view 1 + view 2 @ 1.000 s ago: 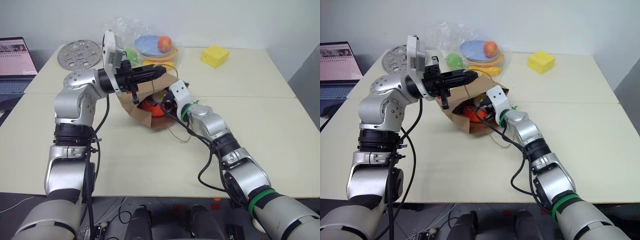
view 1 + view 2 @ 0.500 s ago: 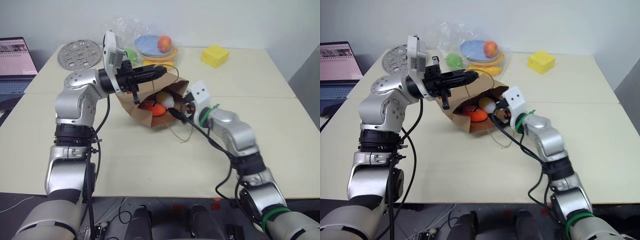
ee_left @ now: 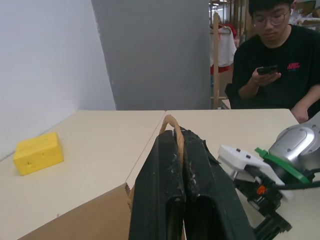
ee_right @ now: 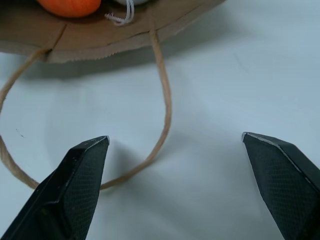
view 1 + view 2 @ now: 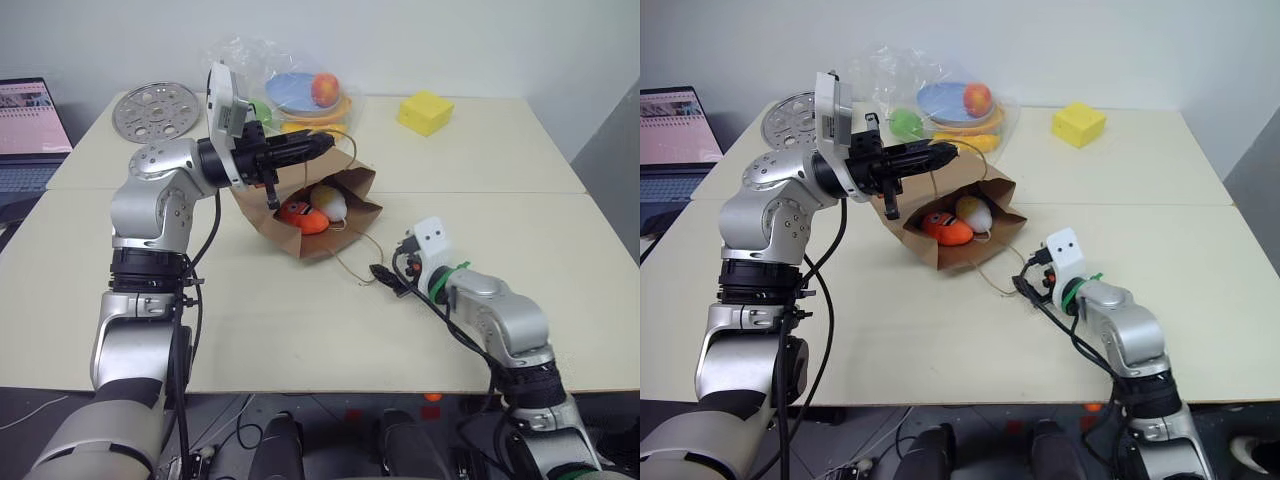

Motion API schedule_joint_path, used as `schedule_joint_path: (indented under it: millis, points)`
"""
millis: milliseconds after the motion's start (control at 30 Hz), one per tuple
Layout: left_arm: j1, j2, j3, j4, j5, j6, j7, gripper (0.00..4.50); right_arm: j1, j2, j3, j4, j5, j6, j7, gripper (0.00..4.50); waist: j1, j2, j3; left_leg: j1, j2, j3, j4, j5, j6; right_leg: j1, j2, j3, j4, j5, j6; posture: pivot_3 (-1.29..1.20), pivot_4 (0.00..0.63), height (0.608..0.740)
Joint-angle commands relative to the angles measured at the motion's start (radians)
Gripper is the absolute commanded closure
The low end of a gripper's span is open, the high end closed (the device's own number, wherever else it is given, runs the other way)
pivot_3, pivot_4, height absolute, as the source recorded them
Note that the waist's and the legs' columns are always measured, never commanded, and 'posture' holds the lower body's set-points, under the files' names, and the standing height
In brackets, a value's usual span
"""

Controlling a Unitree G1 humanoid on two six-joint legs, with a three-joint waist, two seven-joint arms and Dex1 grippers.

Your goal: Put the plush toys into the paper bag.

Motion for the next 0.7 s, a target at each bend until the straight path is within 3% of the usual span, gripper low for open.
schedule_joint_path:
  millis: [33, 433, 700]
  points:
    - [-0.019, 0.003, 0.014, -0.023, -0.013, -0.012, 0.004, 4.5, -0.01, 0.004, 0.012, 0.024, -0.016, -0.054, 0.0, 0.4, 0.001, 0.0, 0.0, 0.0, 0.0, 0.0, 0.0, 0.0, 0.0, 0.0, 0.0, 0.0, 0.0, 0.0, 0.0, 0.0, 0.15, 0.74]
    - [-0.001, 0.014, 0.02, -0.037, -0.013, -0.008, 0.028, 4.5, 0.006, 0.024, -0.017, -0.061, 0.063, -0.086, 0.066, 4.48, 0.002, 0.0, 0.0, 0.0, 0.0, 0.0, 0.0, 0.0, 0.0, 0.0, 0.0, 0.0, 0.0, 0.0, 0.0, 0.0, 0.15, 0.74]
    - [0.004, 0.026, 0.04, -0.042, -0.025, 0.012, 0.049, 4.5, -0.098, 0.038, -0.177, -0.211, 0.243, 0.026, 0.061, 4.48, 0.003, 0.0, 0.0, 0.0, 0.0, 0.0, 0.0, 0.0, 0.0, 0.0, 0.0, 0.0, 0.0, 0.0, 0.0, 0.0, 0.15, 0.74]
